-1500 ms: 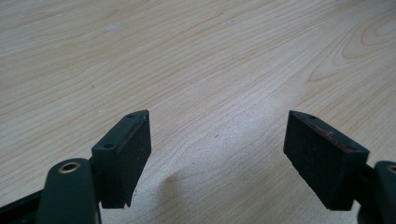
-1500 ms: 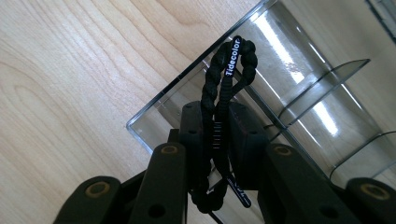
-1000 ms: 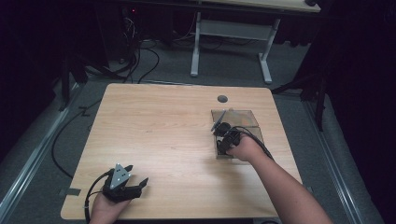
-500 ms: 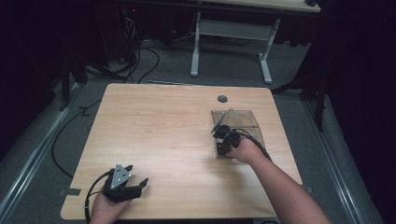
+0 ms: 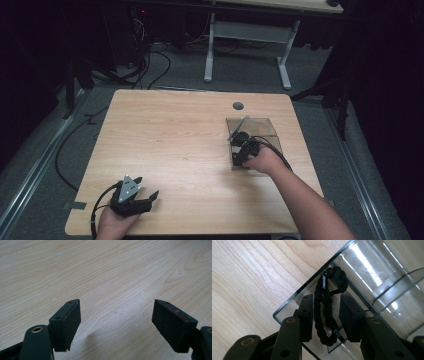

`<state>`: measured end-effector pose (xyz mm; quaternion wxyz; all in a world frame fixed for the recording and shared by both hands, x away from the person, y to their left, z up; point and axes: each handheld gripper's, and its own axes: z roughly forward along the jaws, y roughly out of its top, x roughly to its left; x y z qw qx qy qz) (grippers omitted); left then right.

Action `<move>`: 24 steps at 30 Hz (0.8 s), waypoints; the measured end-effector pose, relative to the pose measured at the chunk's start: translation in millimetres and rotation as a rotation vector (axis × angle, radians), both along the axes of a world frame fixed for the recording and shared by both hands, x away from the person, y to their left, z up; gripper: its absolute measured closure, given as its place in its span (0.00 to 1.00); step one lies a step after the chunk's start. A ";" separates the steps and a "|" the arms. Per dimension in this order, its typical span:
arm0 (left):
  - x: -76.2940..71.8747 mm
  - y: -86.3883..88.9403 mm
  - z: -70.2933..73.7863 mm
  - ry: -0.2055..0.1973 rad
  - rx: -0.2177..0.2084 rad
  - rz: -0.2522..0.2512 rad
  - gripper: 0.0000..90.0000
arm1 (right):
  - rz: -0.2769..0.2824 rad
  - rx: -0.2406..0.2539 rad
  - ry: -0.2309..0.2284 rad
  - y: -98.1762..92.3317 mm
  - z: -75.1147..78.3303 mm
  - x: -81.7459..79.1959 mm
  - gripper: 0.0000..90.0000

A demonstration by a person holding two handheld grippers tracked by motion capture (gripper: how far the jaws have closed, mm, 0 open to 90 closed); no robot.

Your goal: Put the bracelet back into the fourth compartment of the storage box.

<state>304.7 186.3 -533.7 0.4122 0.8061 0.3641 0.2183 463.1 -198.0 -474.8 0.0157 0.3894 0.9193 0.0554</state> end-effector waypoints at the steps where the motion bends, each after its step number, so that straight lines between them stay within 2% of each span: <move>1: 0.0 0.0 0.0 0.001 -0.001 0.000 0.26 | -0.006 -0.005 0.000 -1.2 1.5 -0.6 0.70; 3: -0.1 -0.1 0.0 0.001 0.000 0.000 0.26 | -0.026 0.003 0.002 -2.8 4.4 -1.5 0.69; 7: -0.2 -0.1 0.1 0.000 0.002 -0.002 0.26 | -0.028 0.023 -0.015 -6.0 9.2 -4.0 0.70; 8: -0.3 -0.2 0.1 -0.001 0.002 -0.002 0.26 | 0.001 0.026 -0.030 -7.6 11.1 -3.8 0.70; 9: -0.4 -0.3 0.0 -0.001 0.002 -0.002 0.26 | 0.003 0.030 -0.033 -8.1 12.6 -4.7 0.71; 16: -0.2 0.5 0.1 0.001 -0.008 0.000 0.27 | -0.076 0.055 -0.042 -10.0 24.1 -12.6 0.73; 24: -0.4 0.4 0.0 -0.005 -0.006 0.002 0.27 | -0.076 0.091 -0.071 -17.4 30.9 -22.0 0.75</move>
